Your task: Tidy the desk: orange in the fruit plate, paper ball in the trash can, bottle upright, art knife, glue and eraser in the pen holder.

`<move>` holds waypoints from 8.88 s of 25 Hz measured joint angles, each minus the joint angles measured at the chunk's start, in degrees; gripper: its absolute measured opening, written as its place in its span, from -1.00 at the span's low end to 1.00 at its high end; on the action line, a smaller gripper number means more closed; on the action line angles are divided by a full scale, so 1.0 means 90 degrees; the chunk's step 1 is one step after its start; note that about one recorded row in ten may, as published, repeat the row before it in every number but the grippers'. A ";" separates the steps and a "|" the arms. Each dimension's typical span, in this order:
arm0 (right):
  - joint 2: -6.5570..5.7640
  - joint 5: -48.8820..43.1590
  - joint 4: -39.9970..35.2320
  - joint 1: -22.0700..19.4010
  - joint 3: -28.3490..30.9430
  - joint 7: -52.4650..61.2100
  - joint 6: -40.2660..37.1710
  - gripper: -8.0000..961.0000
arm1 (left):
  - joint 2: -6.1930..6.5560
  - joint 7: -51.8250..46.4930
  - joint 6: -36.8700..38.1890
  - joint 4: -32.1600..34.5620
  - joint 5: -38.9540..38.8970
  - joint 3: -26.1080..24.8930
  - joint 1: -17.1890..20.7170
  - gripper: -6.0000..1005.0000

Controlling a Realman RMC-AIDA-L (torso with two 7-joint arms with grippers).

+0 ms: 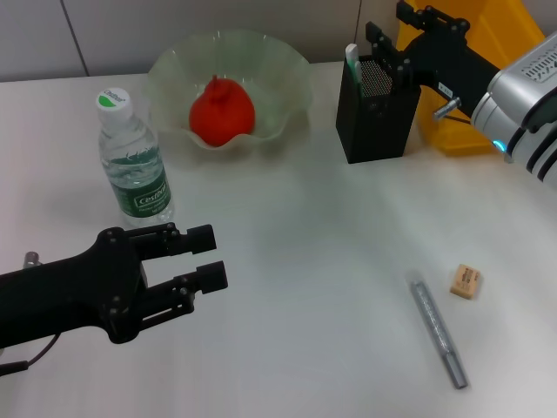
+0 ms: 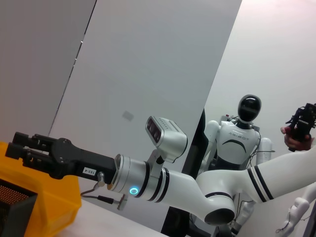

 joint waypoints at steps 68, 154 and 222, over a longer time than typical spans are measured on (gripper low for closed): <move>0.0113 -1.2146 -0.9065 -0.0628 -0.1934 1.5631 -0.5137 -0.13 | 0.0018 0.0238 -0.0057 -0.0196 0.0042 -0.0001 -0.0127 -0.03; 0.0030 -1.2667 -0.7470 -0.0392 -0.1691 1.1821 -0.5085 -0.05 | 0.0009 0.1237 -0.0365 -0.1650 -0.0898 -0.0411 -0.0184 -0.03; 0.0000 -1.2855 -0.6250 0.0190 -0.1137 1.1639 -0.4707 0.33 | 0.0028 0.1298 -0.0389 -0.1650 -0.0831 -0.0353 0.0072 -0.03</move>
